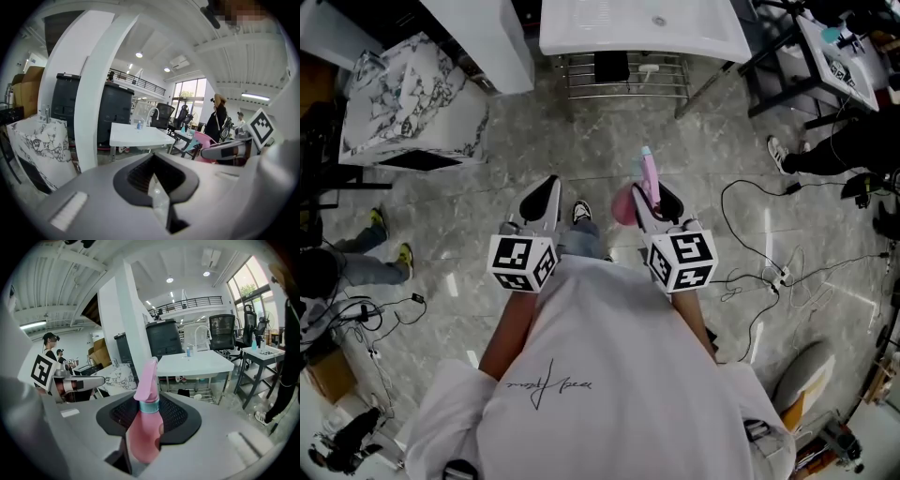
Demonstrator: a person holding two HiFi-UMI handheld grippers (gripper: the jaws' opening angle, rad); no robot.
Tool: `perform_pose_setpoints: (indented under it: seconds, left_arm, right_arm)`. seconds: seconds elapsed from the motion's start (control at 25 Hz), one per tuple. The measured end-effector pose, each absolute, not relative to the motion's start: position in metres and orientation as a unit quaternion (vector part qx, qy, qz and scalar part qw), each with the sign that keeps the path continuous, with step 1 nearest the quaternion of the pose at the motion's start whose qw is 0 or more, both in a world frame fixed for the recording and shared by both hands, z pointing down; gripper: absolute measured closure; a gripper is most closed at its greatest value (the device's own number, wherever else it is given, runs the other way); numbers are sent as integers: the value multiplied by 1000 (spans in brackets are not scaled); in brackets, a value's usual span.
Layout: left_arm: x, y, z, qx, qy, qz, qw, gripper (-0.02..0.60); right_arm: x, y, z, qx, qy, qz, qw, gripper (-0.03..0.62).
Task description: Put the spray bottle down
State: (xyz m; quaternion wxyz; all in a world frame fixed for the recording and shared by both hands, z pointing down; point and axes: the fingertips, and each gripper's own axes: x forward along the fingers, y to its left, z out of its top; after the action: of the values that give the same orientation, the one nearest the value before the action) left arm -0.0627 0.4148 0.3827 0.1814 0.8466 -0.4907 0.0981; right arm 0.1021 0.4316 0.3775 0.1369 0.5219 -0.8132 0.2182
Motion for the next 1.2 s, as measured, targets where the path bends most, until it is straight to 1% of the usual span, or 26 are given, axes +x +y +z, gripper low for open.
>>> perform_pose_setpoints:
  seconds: [0.36, 0.68, 0.92, 1.2]
  left_arm:
    - [-68, 339, 384, 862, -460, 98, 190, 529]
    - [-69, 296, 388, 877, -424, 103, 200, 529]
    - [-86, 266, 378, 878, -432, 88, 187, 529]
    - [-102, 248, 373, 872, -445, 78, 191, 529]
  right_arm:
    - [75, 359, 369, 521, -816, 208, 137, 465]
    - [60, 314, 365, 522, -816, 202, 146, 465]
    - [41, 279, 360, 513, -824, 185, 150, 465]
    - [43, 253, 349, 520, -822, 189, 137, 465]
